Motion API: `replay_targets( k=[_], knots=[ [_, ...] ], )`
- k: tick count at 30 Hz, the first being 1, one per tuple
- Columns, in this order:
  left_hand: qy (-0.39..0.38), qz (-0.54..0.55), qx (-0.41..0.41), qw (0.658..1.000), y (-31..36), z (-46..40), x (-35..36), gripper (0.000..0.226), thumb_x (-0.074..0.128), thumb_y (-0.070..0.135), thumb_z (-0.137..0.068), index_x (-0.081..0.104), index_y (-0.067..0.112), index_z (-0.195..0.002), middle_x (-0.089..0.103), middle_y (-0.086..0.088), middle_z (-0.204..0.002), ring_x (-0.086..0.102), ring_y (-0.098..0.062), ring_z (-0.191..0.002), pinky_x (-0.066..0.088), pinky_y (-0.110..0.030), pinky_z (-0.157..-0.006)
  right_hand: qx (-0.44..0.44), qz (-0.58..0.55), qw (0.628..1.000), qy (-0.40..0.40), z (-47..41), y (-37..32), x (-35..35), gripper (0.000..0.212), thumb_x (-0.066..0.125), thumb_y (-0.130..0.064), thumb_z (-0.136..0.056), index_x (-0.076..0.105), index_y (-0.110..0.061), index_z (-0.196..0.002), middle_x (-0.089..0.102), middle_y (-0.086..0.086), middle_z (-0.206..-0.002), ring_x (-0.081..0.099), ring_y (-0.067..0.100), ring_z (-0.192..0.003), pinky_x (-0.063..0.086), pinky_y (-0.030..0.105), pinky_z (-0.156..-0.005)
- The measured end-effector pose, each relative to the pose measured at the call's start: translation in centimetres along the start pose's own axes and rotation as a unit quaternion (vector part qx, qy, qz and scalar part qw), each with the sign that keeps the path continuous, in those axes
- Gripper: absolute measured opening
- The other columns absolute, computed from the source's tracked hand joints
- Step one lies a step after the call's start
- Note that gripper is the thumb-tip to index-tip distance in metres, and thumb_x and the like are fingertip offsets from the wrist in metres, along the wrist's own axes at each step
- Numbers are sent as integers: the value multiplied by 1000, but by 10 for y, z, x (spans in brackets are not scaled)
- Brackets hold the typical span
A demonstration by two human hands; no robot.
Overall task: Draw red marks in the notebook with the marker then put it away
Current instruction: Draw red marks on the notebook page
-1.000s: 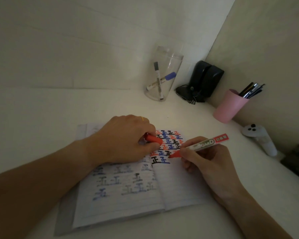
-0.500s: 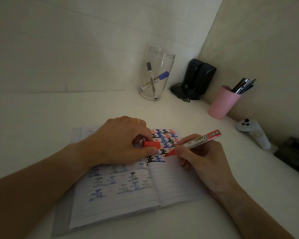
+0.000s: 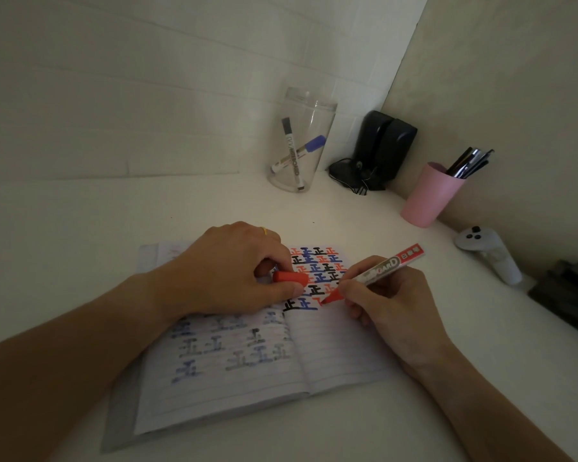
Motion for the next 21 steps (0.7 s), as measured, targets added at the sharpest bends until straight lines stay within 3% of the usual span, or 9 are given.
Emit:
replay_targets(
  k=[14,21],
  knots=[
    [-6,8,6,1000,1,0,-1,37,56,70,-82,70,37,-88,50,23,-67,52,2,-67,33,-25,-56,-22,-25,998,-44,4,-7,1,12,72,7,-84,73,-3,-77,65,11,-58,58,19,-51,48,27,-48],
    [-7,1,8,1000,0,-1,1,39,54,72,-82,71,37,-91,52,22,-68,53,0,-68,35,-25,-56,-25,-3,998,-51,4,-8,4,15,73,6,-82,74,-6,-75,69,-5,-58,61,6,-52,47,14,-51]
  ],
)
Point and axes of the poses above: each hand's wrist, its own z-axis away from the middle knuckle, its own x-axis out of the palm, y = z × x, the point moved 4 cm from there along -z, towards the middle knuckle
